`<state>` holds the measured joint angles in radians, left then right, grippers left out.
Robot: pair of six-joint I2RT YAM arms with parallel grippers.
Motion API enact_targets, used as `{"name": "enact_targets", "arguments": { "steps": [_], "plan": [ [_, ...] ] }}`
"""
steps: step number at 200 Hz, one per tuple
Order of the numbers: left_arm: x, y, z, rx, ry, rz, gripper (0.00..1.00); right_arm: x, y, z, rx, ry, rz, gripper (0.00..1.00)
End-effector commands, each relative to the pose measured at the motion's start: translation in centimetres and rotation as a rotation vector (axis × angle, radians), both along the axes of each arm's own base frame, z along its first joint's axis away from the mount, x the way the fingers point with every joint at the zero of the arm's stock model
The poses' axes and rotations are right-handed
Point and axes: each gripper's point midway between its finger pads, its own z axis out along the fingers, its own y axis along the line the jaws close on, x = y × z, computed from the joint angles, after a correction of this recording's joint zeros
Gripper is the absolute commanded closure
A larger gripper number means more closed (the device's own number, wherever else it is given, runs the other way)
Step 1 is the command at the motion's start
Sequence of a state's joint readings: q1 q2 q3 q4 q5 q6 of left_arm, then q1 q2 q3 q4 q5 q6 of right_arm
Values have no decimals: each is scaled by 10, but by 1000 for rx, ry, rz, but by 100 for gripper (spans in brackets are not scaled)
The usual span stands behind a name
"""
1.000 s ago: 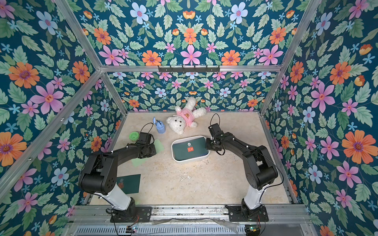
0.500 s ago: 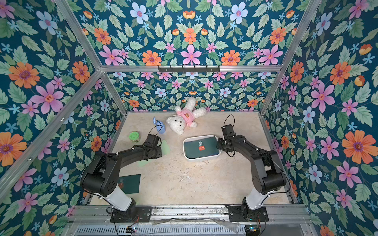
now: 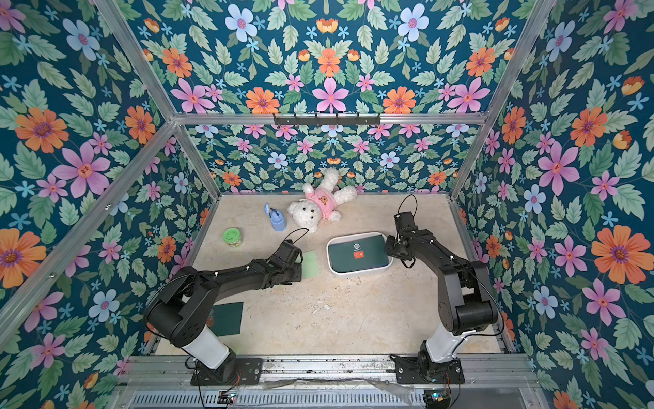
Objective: Put the sealed envelopes into the storage box
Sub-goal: Move the envelope to the center of the board.
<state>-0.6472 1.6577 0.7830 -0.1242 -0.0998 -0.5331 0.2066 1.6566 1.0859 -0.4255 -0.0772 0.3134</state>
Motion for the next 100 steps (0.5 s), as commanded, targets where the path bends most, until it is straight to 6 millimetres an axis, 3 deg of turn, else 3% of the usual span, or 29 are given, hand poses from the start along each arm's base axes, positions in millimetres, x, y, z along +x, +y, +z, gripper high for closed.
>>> {"name": "enact_targets", "arguments": {
  "steps": [1, 34, 64, 100],
  "plan": [
    [-65, -5, -26, -31, 279, -52, 63, -6, -1, 17, -13, -14, 28, 54],
    [-80, -7, -22, -6, 290, -82, 64, -23, 16, 38, 24, -38, 79, 49],
    [-90, 1, -18, 7, 301, -74, 64, -55, 52, 45, 32, -38, 149, 49],
    [-80, 4, 23, 20, 228, -72, 60, -100, 94, 44, 86, -25, 210, 49]
  ]
}}
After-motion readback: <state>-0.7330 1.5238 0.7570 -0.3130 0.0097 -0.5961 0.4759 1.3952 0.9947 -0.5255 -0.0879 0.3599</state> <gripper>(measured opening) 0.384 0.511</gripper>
